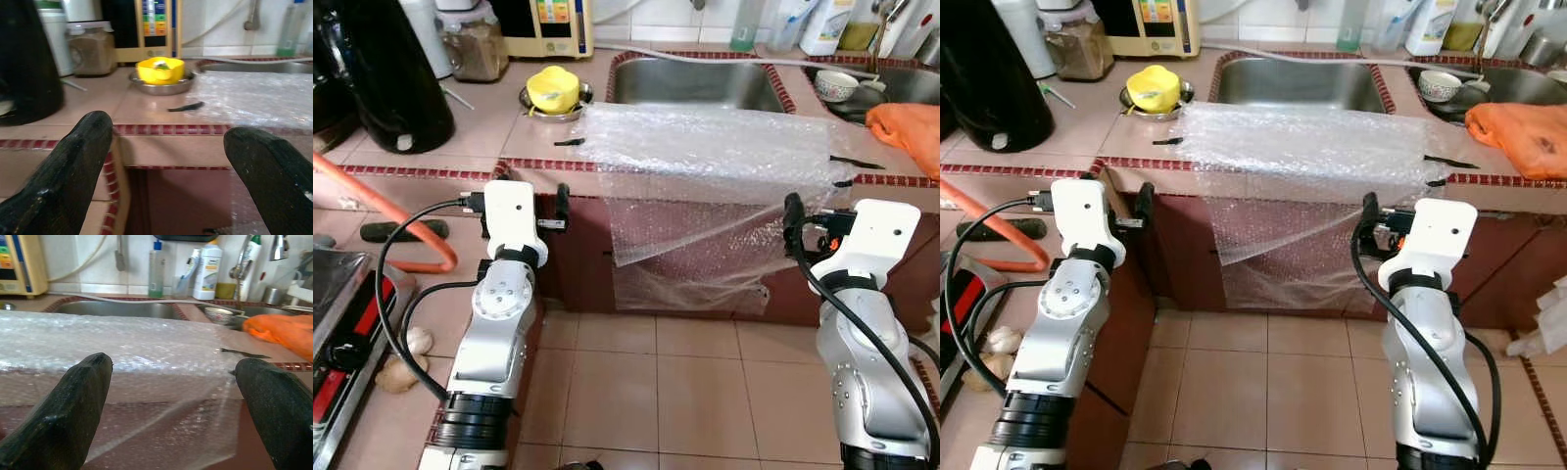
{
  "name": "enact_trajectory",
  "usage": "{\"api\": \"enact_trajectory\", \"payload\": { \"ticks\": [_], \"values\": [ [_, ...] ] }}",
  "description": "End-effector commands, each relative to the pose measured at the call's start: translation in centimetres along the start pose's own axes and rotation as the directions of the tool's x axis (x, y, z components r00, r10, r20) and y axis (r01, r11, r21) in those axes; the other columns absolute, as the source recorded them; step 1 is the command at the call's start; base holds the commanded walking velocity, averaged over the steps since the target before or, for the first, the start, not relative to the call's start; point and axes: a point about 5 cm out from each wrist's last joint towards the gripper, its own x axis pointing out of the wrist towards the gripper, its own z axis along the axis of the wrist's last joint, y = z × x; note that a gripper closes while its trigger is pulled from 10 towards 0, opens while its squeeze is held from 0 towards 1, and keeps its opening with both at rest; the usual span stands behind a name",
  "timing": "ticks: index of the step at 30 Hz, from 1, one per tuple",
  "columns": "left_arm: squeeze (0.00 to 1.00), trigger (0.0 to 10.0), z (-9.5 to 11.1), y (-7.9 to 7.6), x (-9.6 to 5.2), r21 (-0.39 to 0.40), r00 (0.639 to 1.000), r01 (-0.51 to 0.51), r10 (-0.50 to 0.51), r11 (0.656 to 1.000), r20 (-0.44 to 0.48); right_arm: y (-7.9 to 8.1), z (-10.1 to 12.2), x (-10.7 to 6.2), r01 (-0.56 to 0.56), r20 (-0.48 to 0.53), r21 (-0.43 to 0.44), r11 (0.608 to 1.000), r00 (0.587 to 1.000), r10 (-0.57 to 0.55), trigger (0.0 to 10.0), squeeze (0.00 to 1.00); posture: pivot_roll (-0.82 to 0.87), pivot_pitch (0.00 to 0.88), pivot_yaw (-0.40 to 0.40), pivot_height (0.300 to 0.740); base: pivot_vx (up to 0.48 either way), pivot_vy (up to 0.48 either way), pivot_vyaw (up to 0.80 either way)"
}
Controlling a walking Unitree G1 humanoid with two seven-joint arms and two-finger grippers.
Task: Kitchen organization
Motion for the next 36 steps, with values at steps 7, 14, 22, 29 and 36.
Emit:
{"api": "enact_trajectory", "payload": {
  "ticks": [7, 14, 22, 29, 36],
  "values": [
    [0.0, 10.0, 0.3, -0.6, -0.1, -0.027, 1.0, 0.028, -0.027, 0.999, 0.015, 0.3, 0.6, 0.0, -0.025, 0.023, 0.013, 1.0, 0.999, 0.024, 10.0, 0.0, -0.04, 0.15, 0.0, 0.74, 0.0, -0.452, 0.0],
    [0.0, 10.0, 0.3, -0.6, -0.1, -0.032, 0.999, 0.032, -0.032, 0.999, 0.009, 0.4, 0.6, -0.1, -0.04, 0.02, 0.023, 0.999, 0.999, 0.039, 10.0, 0.0, -0.04, 0.151, 0.001, 0.74, 0.0, -0.48, 0.0],
    [0.0, 10.0, 0.2, -0.3, -0.2, -0.032, 1.0, 0.0, 0.0, 0.999, 0.009, 1.1, 0.8, 0.0, -0.068, 0.027, -0.034, 0.997, 0.997, 0.069, 10.0, 0.0, -0.04, 0.155, 0.0, 0.74, 0.0, -0.223, 0.0],
    [0.0, 10.0, 1.8, 0.2, -0.2, 0.058, 0.995, -0.038, 0.033, 0.998, 0.099, 1.8, 1.9, -0.2, -0.065, 0.094, -0.043, 0.997, 0.993, 0.069, 10.0, 0.0, -0.03, 0.157, 0.003, 0.74, 0.0, 0.0, 0.0],
    [0.0, 10.0, 1.4, 0.6, -1.4, 0.028, 0.998, -0.036, 0.034, 0.999, 0.05, 1.4, 1.3, -1.0, -0.07, 0.033, 0.016, 0.997, 0.997, 0.07, 10.0, 0.0, -0.02, 0.161, 0.0, 0.74, 0.0, 0.0, 0.0]
  ]
}}
